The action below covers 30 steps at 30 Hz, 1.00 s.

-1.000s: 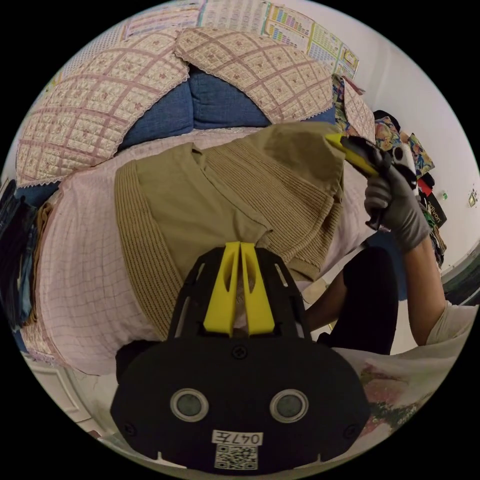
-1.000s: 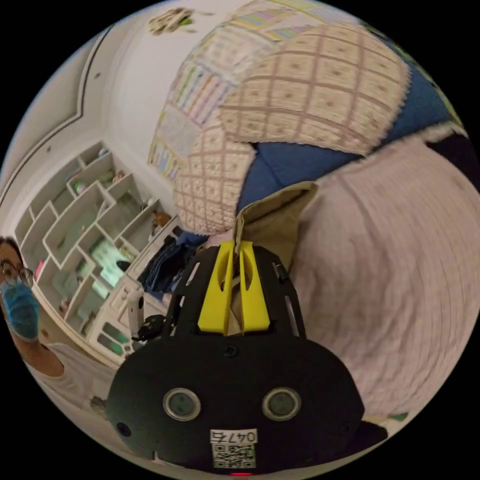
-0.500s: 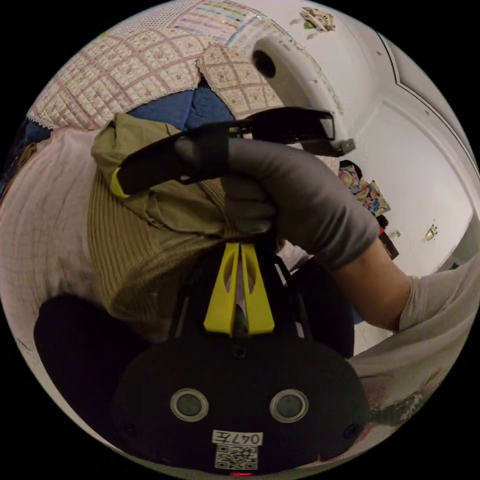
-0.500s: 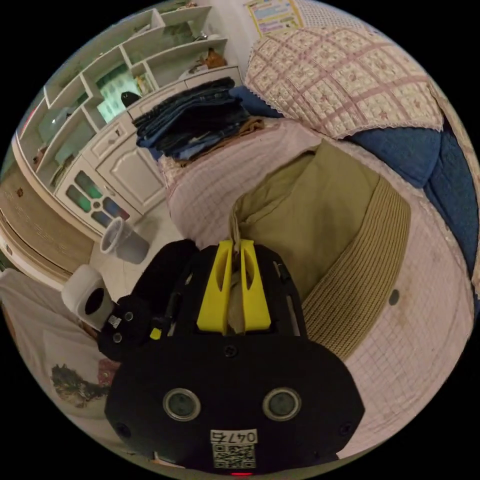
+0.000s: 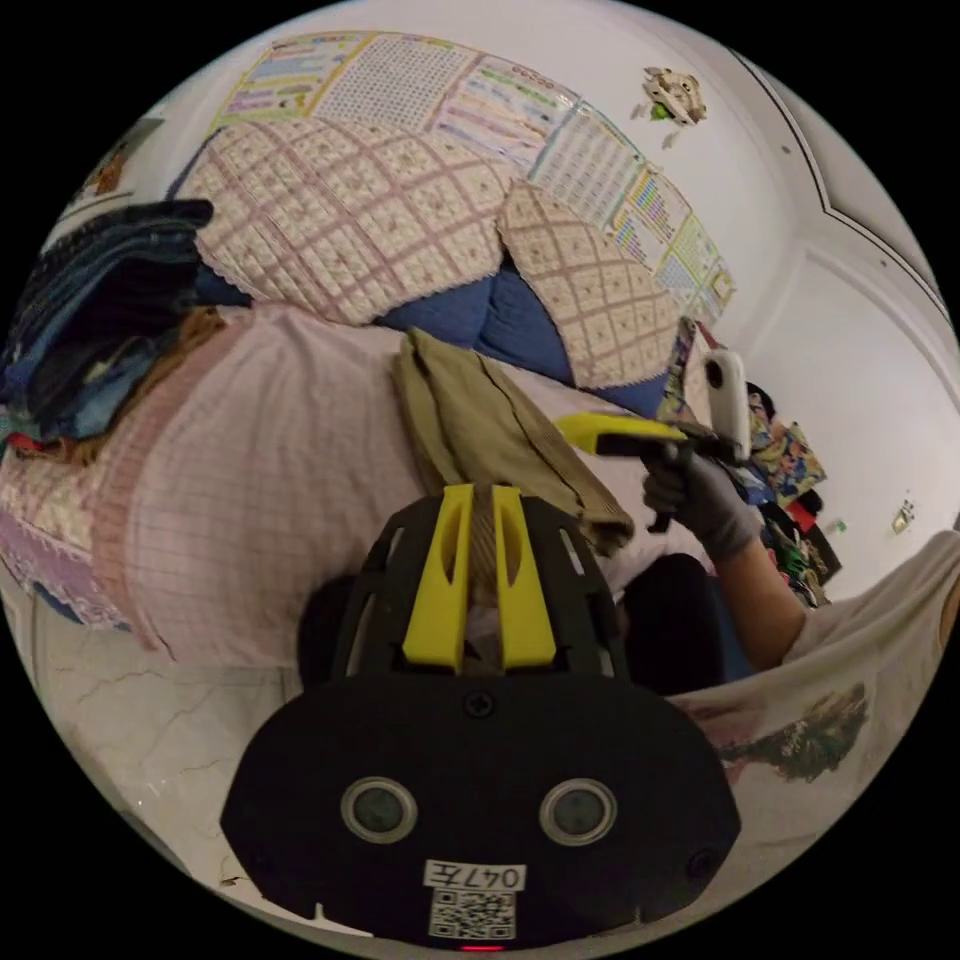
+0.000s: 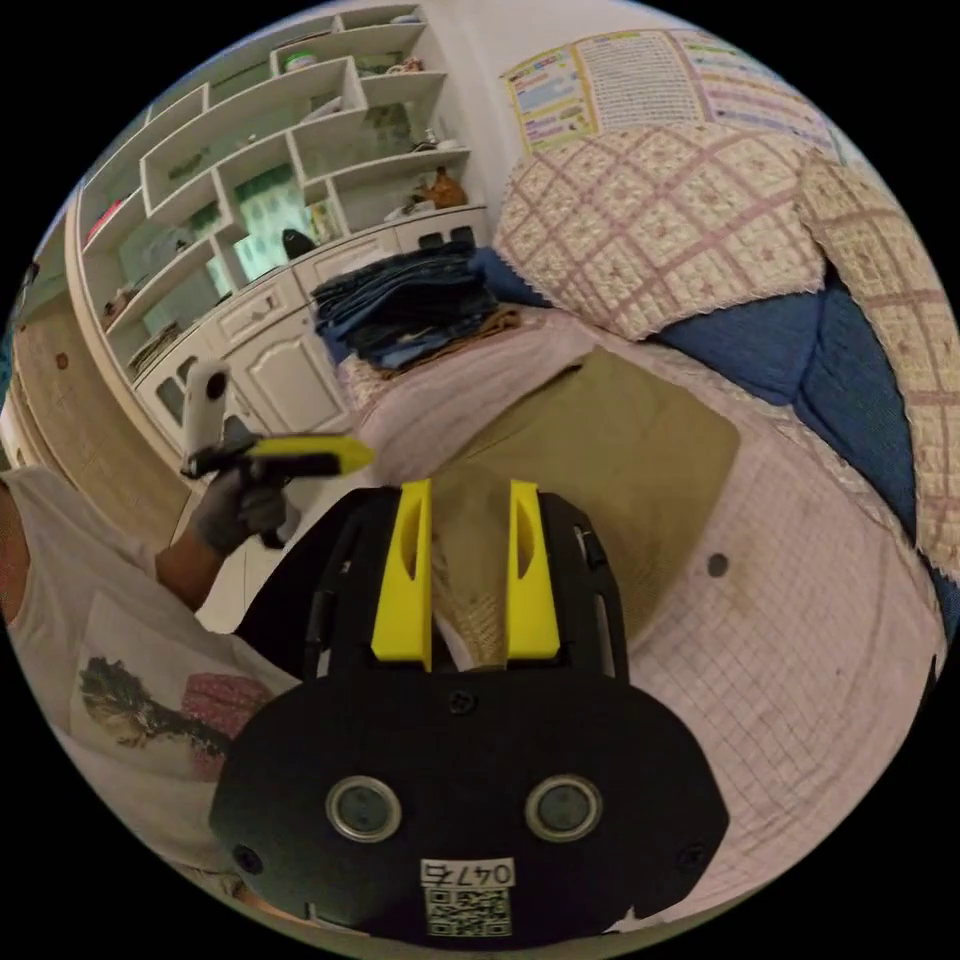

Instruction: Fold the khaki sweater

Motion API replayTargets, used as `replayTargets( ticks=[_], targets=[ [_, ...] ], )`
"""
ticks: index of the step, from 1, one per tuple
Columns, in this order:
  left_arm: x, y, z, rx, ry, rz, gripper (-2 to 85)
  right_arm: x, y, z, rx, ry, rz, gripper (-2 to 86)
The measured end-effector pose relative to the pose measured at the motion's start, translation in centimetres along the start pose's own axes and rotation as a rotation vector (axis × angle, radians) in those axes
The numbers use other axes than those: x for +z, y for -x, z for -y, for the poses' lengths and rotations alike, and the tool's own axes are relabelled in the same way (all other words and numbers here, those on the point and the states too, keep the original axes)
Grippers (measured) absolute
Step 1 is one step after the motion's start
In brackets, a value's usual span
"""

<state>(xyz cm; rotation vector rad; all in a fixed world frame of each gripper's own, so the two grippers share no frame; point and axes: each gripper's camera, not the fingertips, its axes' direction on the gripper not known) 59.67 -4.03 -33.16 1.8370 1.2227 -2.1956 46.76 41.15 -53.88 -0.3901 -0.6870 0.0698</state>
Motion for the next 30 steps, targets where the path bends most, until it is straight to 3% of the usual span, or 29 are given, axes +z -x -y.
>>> replayTargets(
  ticks=[4, 7, 15, 21, 26, 30],
  targets=[
    [3.3, 3.6, 7.3, -0.001, -0.006, 0.057, 4.0, 5.1, 4.9, 1.1, -0.113, 0.042, -0.116, 6.3],
    [10.2, 6.0, 13.7, 0.006, 0.097, 0.049, 5.0, 8.0, 6.1, 1.2, -0.147, 0.082, -0.217, 3.6],
    [26.7, 9.4, 20.8, -0.049, 0.315, 0.069, 7.4, 7.9, 3.7, 0.8, -0.066, 0.033, -0.09, -1.0],
    [24.0, 8.2, 21.1, 0.054, 0.203, 0.044, -0.1, 4.9, 2.7, 1.6, -0.039, -0.053, -0.009, -1.1],
    [27.9, 12.2, 19.3, 0.029, 0.344, 0.09, 0.1, 9.6, 1.5, 1.1, -0.011, 0.075, -0.027, -0.8],
    [25.9, 13.2, 18.6, 0.003, 0.298, 0.05, 3.3, 8.6, 0.2, 0.0, 0.017, 0.016, 0.023, 2.5]
  ],
)
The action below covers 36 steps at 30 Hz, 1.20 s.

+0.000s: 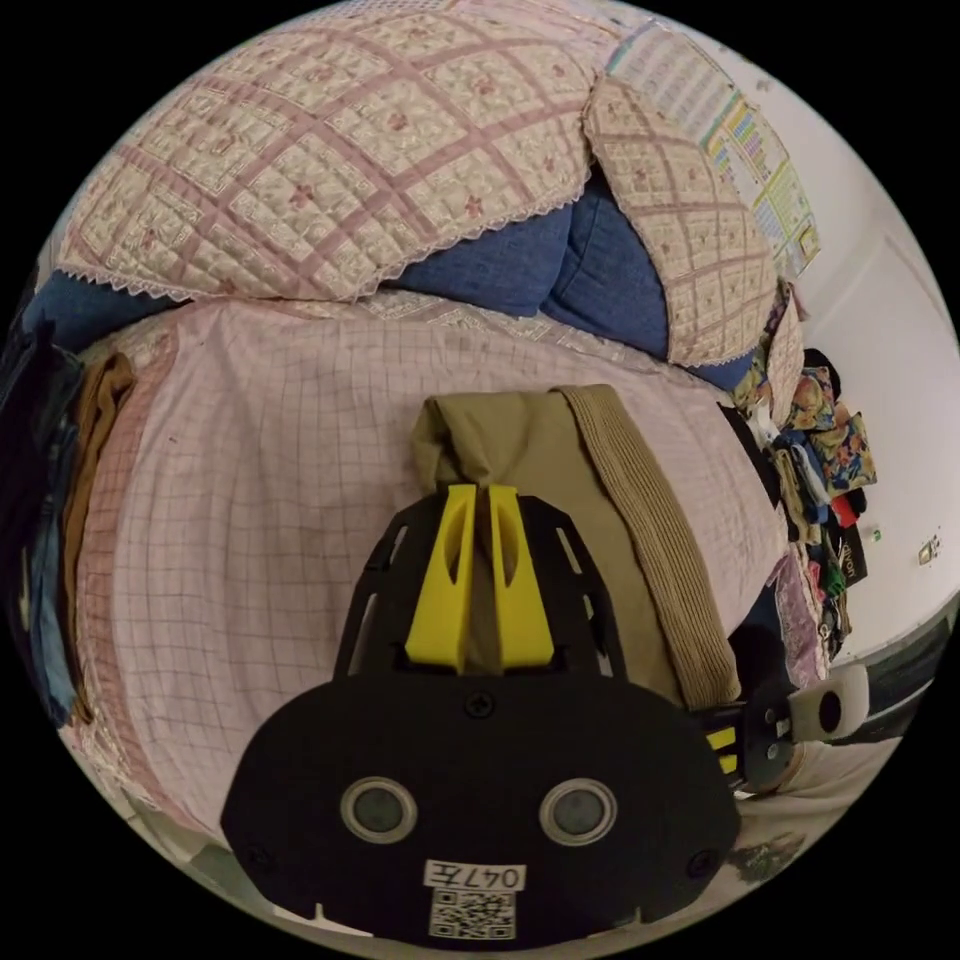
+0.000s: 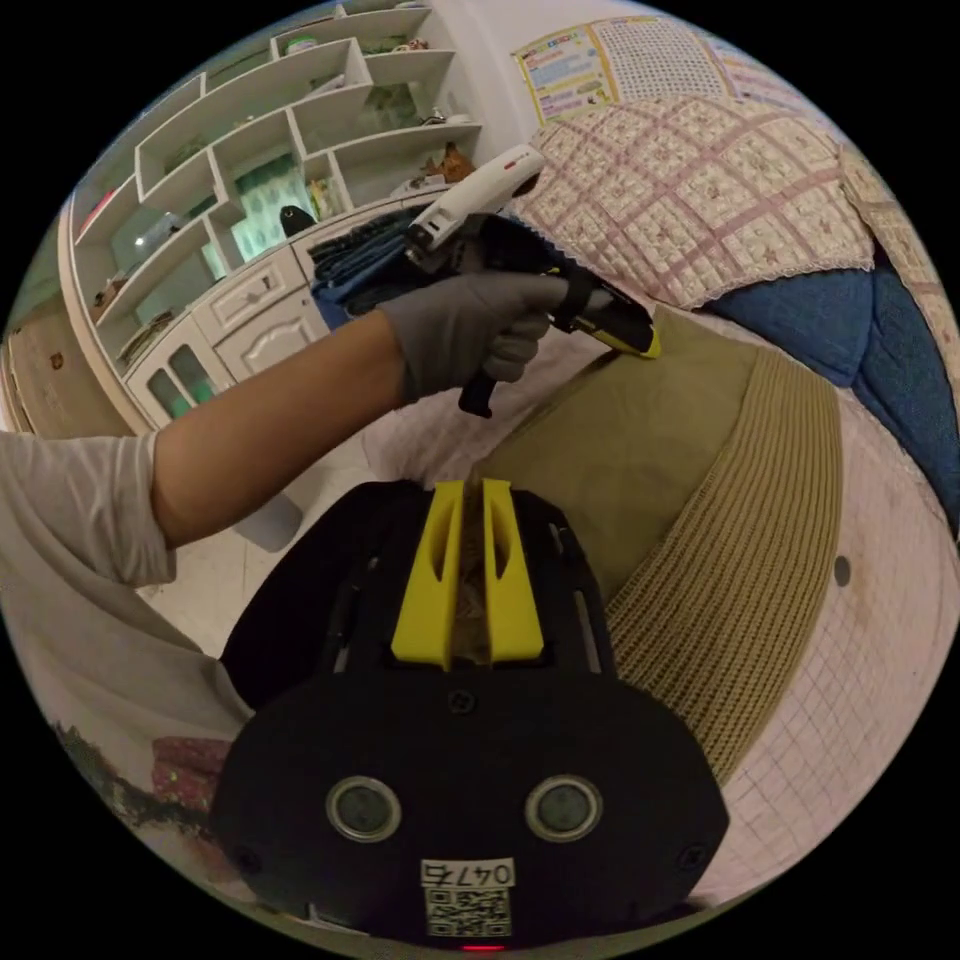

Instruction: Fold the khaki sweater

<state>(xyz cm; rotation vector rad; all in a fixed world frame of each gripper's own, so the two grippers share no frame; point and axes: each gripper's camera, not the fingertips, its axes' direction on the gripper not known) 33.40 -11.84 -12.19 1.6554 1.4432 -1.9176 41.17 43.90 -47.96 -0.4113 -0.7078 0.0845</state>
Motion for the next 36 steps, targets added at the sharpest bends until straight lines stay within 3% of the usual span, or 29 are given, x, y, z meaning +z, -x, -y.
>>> replayTargets(
  ticks=[3, 6, 11, 19, 22, 31, 34, 36],
  targets=[
    [-6.0, -1.2, -2.3, 0.049, -0.077, -0.014, 5.8, -3.7, -0.5, -0.2, -0.037, -0.004, 0.062, 6.3],
    [-14.7, -2.8, -8.2, 0.103, -0.227, -0.03, 5.6, -11.1, -1.6, -2.6, -0.057, -0.15, 0.056, 6.2],
    [-23.4, -5.7, -19.2, 0.128, -0.31, 0.0, 3.8, -23.8, -7.1, -8.1, 0.157, -0.313, -0.083, 5.1],
    [-19.7, -8.9, -24.8, 0.057, -0.169, -0.038, 6.0, -29.5, -9.4, -7.9, 0.13, -0.343, -0.203, 7.1],
    [-19.8, -7.6, -27.7, -0.065, -0.23, -0.234, 7.8, -28.4, -10.7, -7.7, 0.154, -0.27, -0.216, 8.0],
    [-23.3, -7.0, -30.1, -0.149, -0.157, -0.216, 10.1, -26.5, -14.5, -8.6, 0.188, -0.271, -0.07, 6.9],
    [-22.6, -8.3, -30.1, -0.135, -0.126, -0.153, 11.7, -27.7, -16.5, -9.9, 0.262, -0.354, 0.11, 5.7],
    [-21.5, -9.0, -30.0, -0.141, -0.079, -0.153, 12.6, -28.7, -16.8, -10.4, 0.27, -0.395, 0.123, 5.0]
  ],
)
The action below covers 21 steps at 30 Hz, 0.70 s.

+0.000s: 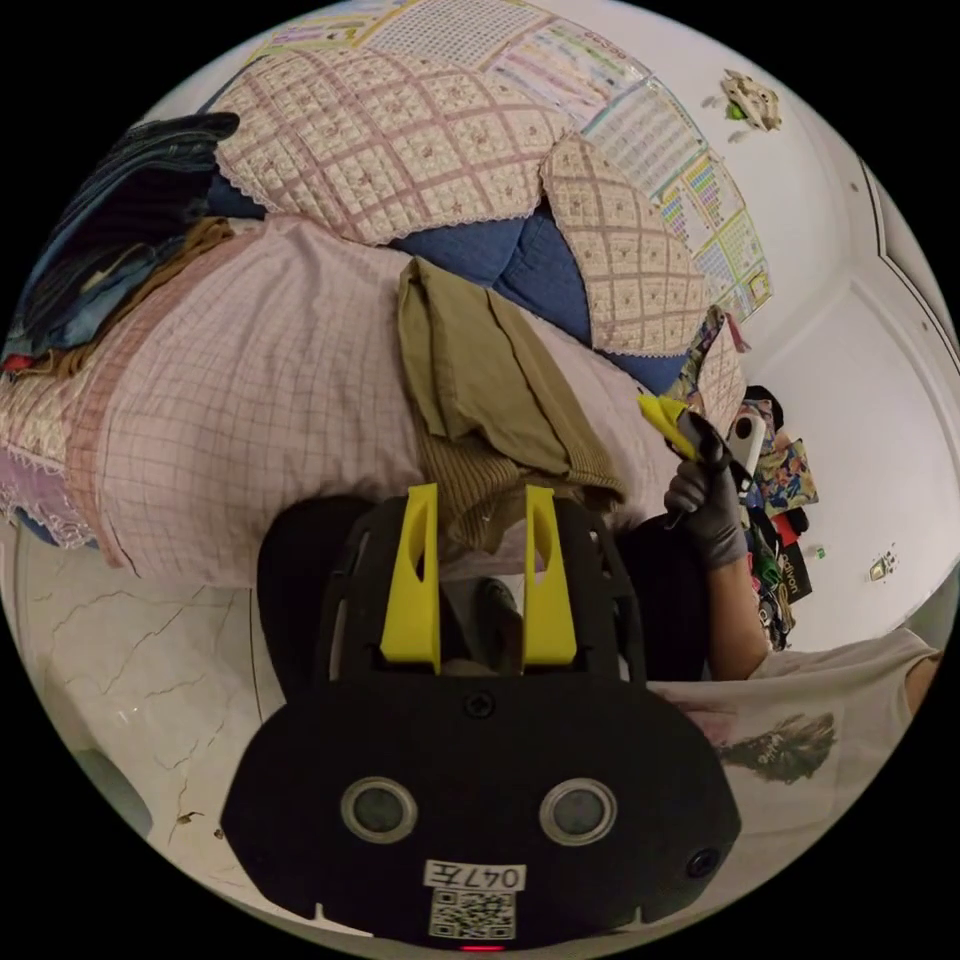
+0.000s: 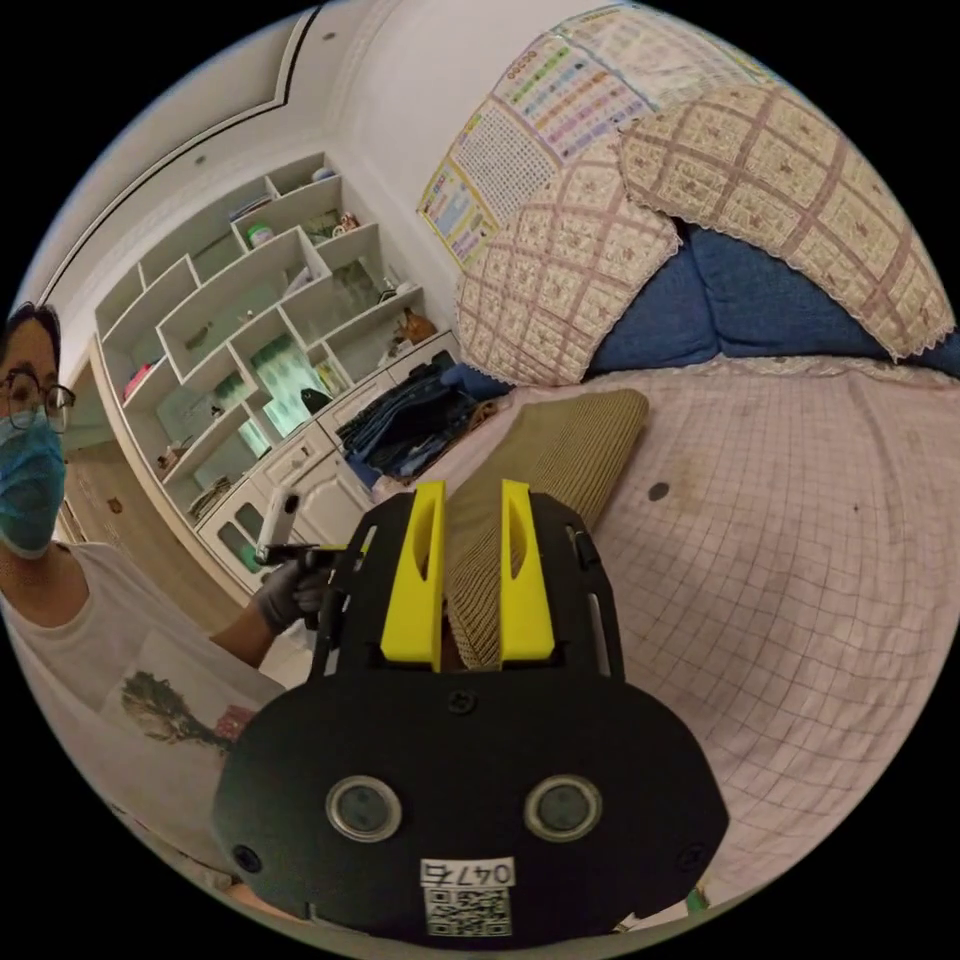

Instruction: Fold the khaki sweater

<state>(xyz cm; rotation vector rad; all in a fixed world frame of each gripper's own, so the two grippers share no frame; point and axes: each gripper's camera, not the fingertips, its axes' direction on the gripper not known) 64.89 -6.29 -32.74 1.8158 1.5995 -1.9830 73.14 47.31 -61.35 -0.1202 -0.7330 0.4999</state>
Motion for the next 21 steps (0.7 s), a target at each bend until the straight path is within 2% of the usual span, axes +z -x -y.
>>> replayTargets(
  ticks=[6, 10, 14, 16, 21],
  targets=[
    [0.6, -1.9, -0.1, -0.012, 0.035, 0.019, 12.3, 0.8, 2.0, 0.1, -0.078, 0.087, -0.056, 4.0],
    [1.2, -2.8, 0.3, -0.019, 0.064, 0.039, 11.9, 3.3, 4.1, 0.3, -0.176, 0.22, -0.098, 3.1],
    [0.9, -3.6, 0.7, -0.035, 0.06, 0.03, 10.9, 6.0, 4.4, 0.0, -0.129, 0.388, -0.196, 1.3],
    [0.6, -3.8, 0.8, -0.046, 0.056, 0.021, 10.5, 5.5, 5.2, -0.2, -0.156, 0.356, -0.197, 1.0],
    [-0.1, -4.6, 1.2, -0.056, 0.053, -0.006, 10.2, 1.4, 7.6, -1.2, -0.252, 0.12, -0.086, 1.3]
  ],
)
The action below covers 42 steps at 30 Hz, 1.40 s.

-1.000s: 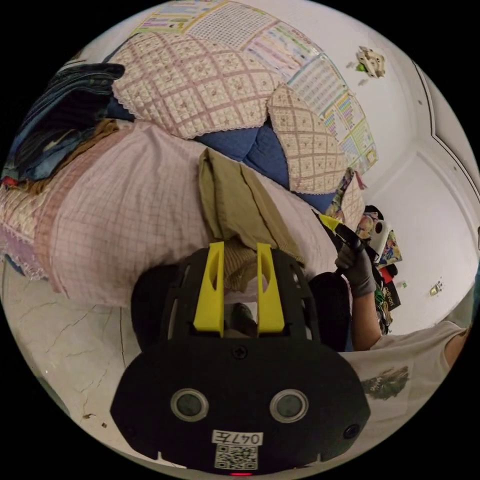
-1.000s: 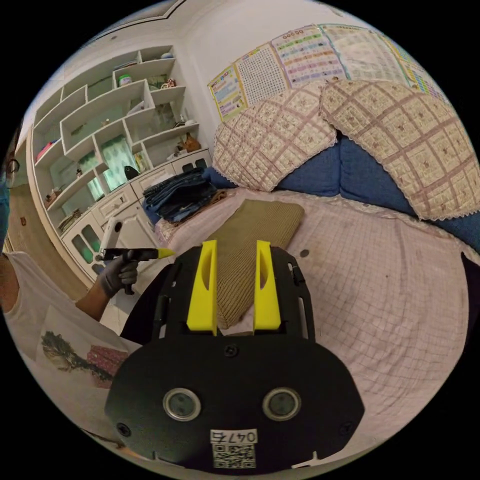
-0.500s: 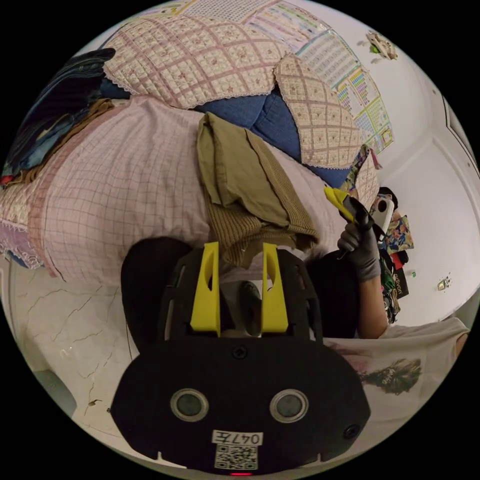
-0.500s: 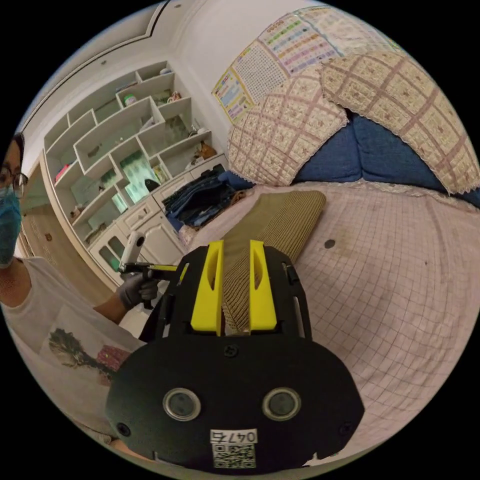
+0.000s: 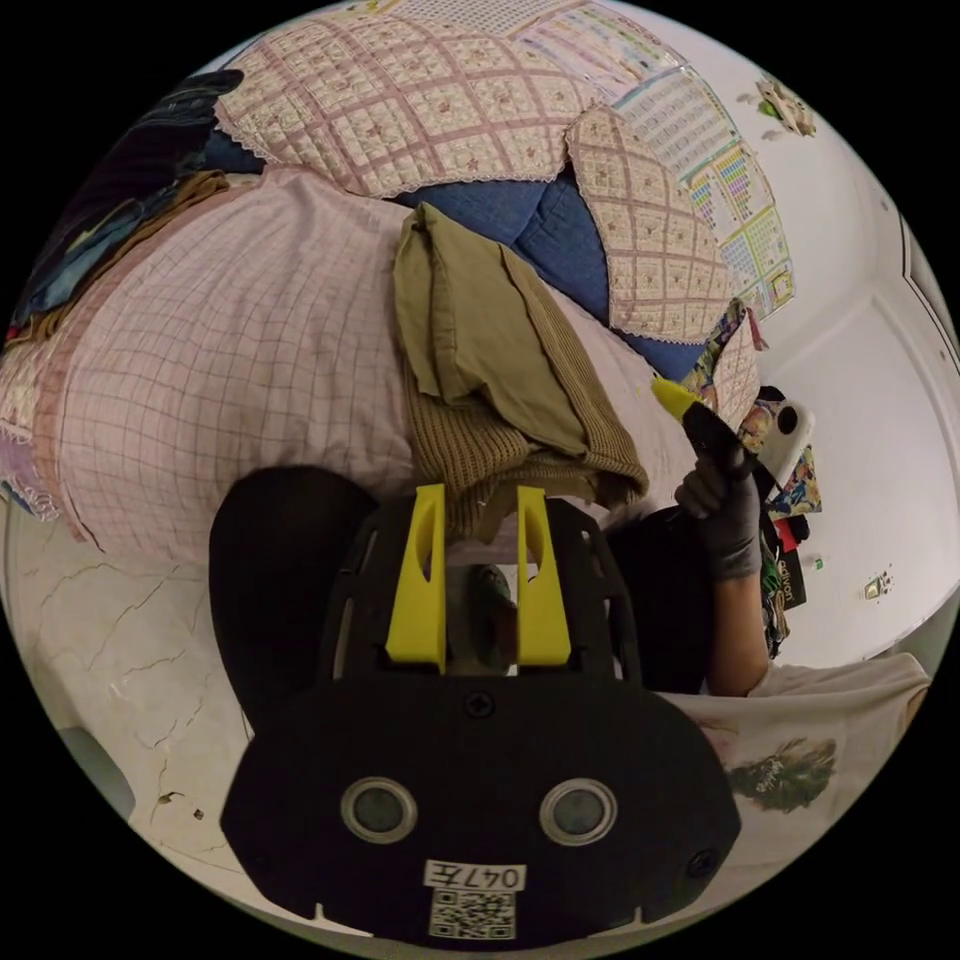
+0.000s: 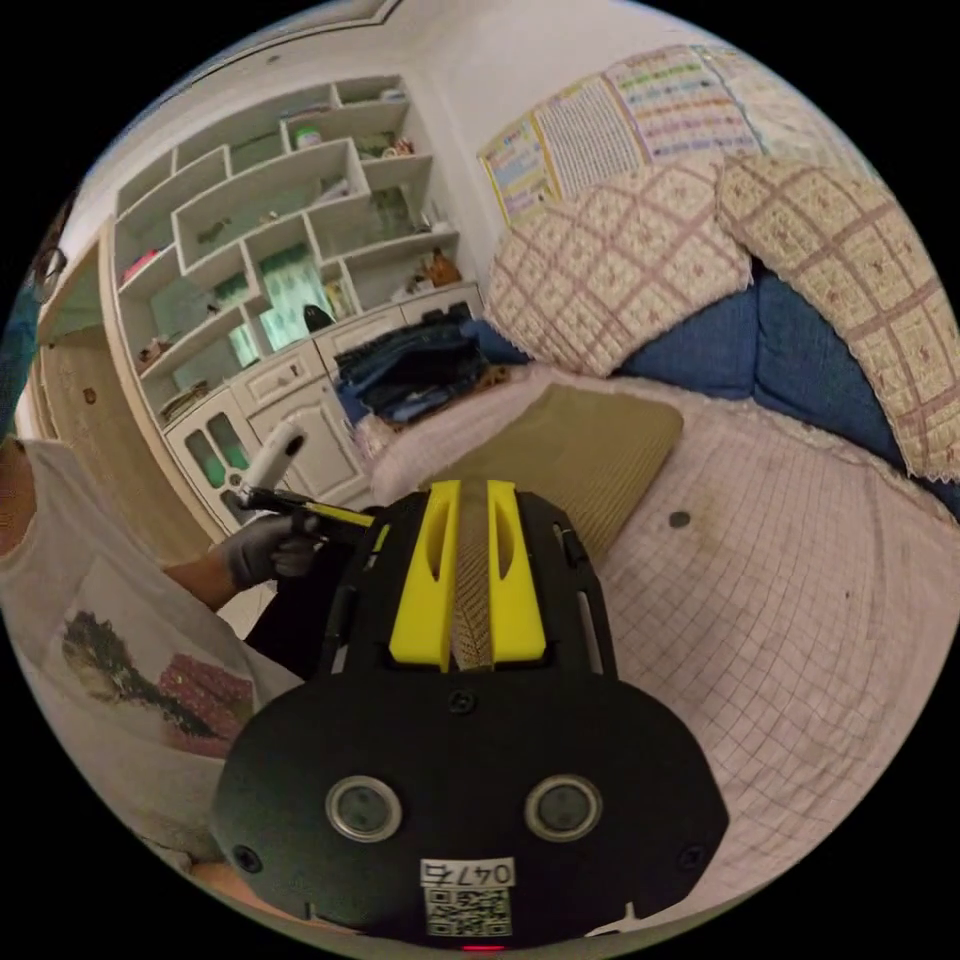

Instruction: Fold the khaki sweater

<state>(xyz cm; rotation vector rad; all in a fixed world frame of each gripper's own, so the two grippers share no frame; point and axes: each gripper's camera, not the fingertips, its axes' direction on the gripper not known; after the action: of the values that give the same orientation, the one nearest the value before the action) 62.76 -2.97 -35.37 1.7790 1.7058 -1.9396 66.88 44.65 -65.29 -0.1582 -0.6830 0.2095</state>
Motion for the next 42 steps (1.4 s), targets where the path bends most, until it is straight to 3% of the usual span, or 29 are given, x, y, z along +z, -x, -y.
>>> replayTargets(
  ticks=[6, 12, 17, 21, 23, 28, 31, 34, 38, 42],
  targets=[
    [-0.8, 0.3, 0.1, -0.022, 0.003, -0.038, 6.9, 0.6, 4.2, -0.6, -0.16, 0.051, -0.015, 4.9],
    [-3.3, 0.3, -0.4, -0.036, -0.011, -0.068, 1.2, 3.5, 10.1, -1.8, -0.397, 0.156, -0.174, 12.9],
    [-3.9, -2.5, 0.0, 0.028, 0.073, 0.016, 9.1, 6.1, 15.1, -3.5, -0.586, 0.189, -0.283, 14.1],
    [-2.5, -4.8, 0.8, 0.027, 0.104, 0.019, 9.5, 4.5, 14.1, -3.0, -0.458, 0.075, -0.289, 11.4],
    [-2.2, -5.2, 1.1, 0.012, 0.102, 0.018, 8.4, 2.9, 10.9, -2.7, -0.263, 0.022, -0.268, 6.8],
    [-3.2, -5.3, 1.1, -0.009, 0.082, -0.015, 2.8, 4.4, 5.2, -3.6, 0.038, 0.242, -0.299, 0.4],
    [-4.5, -5.1, 0.6, -0.024, 0.068, -0.06, 0.2, 6.8, 5.1, -4.4, 0.029, 0.395, -0.338, 0.2],
    [-6.1, -5.5, 0.2, -0.017, 0.052, -0.091, -0.6, 5.2, 6.9, -4.8, -0.023, 0.274, -0.385, 2.2],
    [-8.6, -6.5, 0.3, -0.006, 0.032, -0.137, -0.8, 4.3, 13.9, -6.0, -0.303, 0.103, -0.271, 1.2],
    [-9.1, -7.2, 0.2, 0.006, 0.059, -0.119, -0.8, 9.7, 18.4, -8.1, -0.366, 0.244, -0.111, -0.1]
  ],
)
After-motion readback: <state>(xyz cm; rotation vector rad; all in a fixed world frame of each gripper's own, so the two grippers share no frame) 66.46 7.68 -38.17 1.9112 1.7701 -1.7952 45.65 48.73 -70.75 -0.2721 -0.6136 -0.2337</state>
